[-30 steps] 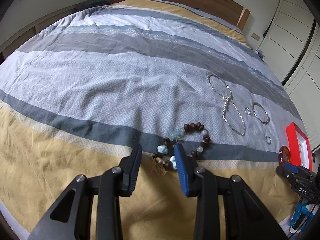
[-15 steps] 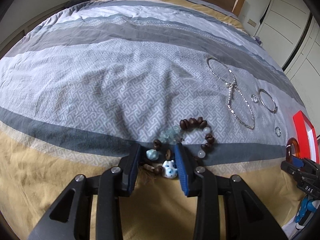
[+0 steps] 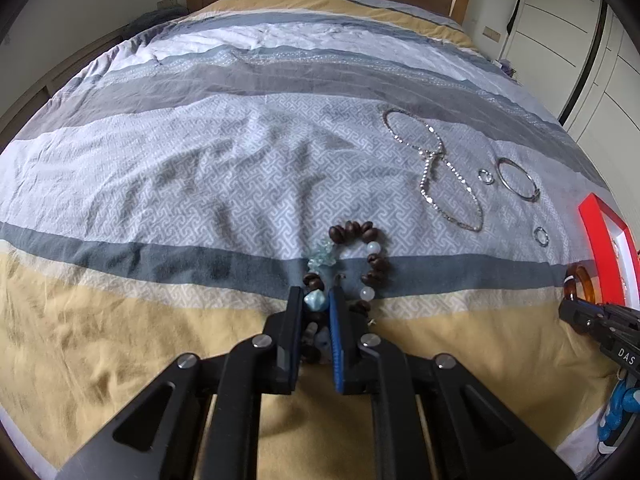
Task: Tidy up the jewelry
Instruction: 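Grasp the dark beaded bracelet with the left tool while the right tool grasps the amber bangle, then carry the beaded bracelet into the box with the left tool while the right tool carries the amber bangle over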
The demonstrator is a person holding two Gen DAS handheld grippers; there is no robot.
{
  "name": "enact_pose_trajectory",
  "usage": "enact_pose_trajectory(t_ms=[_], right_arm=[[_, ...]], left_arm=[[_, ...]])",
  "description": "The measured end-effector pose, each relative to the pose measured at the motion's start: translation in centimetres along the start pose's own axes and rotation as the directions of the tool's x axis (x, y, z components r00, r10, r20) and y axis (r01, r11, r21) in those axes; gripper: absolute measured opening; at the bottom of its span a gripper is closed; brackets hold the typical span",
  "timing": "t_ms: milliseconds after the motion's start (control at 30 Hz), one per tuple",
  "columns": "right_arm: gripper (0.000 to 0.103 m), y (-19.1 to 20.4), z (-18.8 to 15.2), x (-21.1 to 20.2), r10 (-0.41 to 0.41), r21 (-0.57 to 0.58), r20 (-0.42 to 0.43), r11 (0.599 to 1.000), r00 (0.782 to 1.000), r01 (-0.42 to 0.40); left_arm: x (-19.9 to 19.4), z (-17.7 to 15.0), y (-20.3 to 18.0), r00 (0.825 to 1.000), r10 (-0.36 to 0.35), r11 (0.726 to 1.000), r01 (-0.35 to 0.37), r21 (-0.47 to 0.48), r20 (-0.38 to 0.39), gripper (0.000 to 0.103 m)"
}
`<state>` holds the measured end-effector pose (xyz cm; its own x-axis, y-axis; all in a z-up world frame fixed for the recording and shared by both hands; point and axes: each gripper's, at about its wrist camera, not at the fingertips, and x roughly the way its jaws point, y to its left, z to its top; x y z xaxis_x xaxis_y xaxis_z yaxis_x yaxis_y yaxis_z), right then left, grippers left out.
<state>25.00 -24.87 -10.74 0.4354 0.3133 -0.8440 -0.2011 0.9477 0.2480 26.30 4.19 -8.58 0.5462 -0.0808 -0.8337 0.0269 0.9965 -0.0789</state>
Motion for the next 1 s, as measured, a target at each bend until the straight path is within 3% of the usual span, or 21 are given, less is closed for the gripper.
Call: enact_pose_trajectory(t_ms=[367,733,1000], right_arm=[[0.009,3.3,-1.4,-5.6,0.115,0.0,0.087,0.993,0.99,-0.116],[0.009,5.6,-3.9,-14.1,0.155,-0.034,0.19,0.988,0.969,-0.152],[0.009,4.6,-7.3,-19.6,0.154,-0.034,0.251,0.988,0.956,-0.151]], left_arm=[[-8.5,0.5,-0.1,0.995,0.009,1.0,-0.01,0.005,0.104,0.011],[-18.3,-1.2,-0.7,0.977,0.022,1.0,-0.025,0.013,0.214,0.011],[-23.6,-2.7,-3.7,0.962,-0.002,0.999,-0.007,0.031,0.272,0.011]])
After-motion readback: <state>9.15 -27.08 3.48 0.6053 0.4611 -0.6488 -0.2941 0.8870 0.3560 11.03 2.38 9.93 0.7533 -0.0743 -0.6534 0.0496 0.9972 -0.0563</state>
